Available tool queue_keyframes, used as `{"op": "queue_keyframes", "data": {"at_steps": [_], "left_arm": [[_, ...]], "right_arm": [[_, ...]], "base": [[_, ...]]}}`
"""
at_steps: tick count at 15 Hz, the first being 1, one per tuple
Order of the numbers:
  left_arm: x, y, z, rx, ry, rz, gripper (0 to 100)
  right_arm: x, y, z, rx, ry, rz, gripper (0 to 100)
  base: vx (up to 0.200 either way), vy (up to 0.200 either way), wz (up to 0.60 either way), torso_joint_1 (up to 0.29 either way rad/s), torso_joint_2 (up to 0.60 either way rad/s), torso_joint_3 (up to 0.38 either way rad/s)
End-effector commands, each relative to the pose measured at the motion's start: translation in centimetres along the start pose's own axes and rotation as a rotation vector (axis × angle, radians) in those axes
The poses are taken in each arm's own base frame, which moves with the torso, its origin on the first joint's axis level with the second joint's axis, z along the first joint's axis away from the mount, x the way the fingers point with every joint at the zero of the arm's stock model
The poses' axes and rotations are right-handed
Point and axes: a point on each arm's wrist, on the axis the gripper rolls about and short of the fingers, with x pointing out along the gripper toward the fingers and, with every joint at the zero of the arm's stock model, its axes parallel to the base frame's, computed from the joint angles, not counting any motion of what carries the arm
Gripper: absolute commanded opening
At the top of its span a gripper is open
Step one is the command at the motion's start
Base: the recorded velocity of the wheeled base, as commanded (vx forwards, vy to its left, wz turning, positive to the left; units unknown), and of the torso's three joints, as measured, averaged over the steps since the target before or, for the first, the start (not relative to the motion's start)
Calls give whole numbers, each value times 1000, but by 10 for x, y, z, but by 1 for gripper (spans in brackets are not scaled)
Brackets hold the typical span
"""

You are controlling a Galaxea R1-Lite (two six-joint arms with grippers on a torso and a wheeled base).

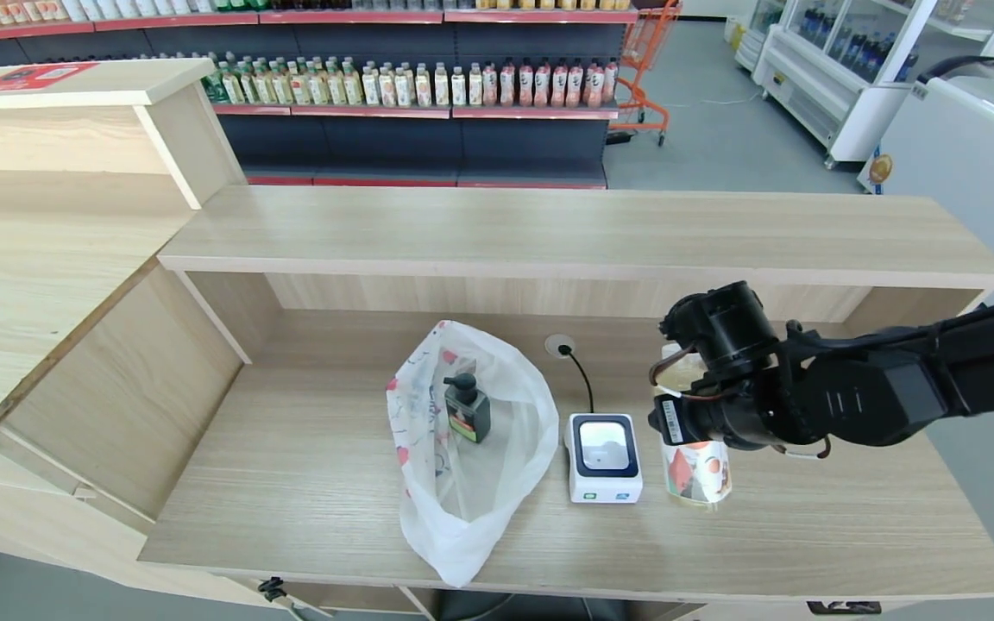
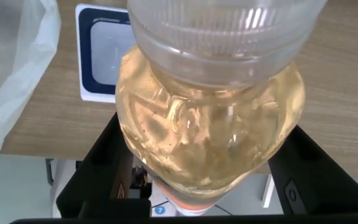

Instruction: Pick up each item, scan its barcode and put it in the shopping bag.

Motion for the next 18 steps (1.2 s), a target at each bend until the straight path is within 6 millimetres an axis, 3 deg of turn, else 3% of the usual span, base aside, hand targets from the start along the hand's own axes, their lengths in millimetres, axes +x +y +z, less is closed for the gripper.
{"op": "queue_keyframes", "data": {"at_steps": [1, 14, 18], "left_arm": [[0, 0, 0, 0, 0, 0, 100], [0, 0, 0, 0, 0, 0, 100], [0, 0, 0, 0, 0, 0, 100]], "right_arm": [[16, 13, 2, -21, 11, 3, 0], [62, 46, 1, -90, -95, 18, 0], [73, 60, 9, -84, -133, 37, 0]], "base": [[0, 0, 0, 0, 0, 0], [0, 0, 0, 0, 0, 0], [0, 0, 0, 0, 0, 0]]}}
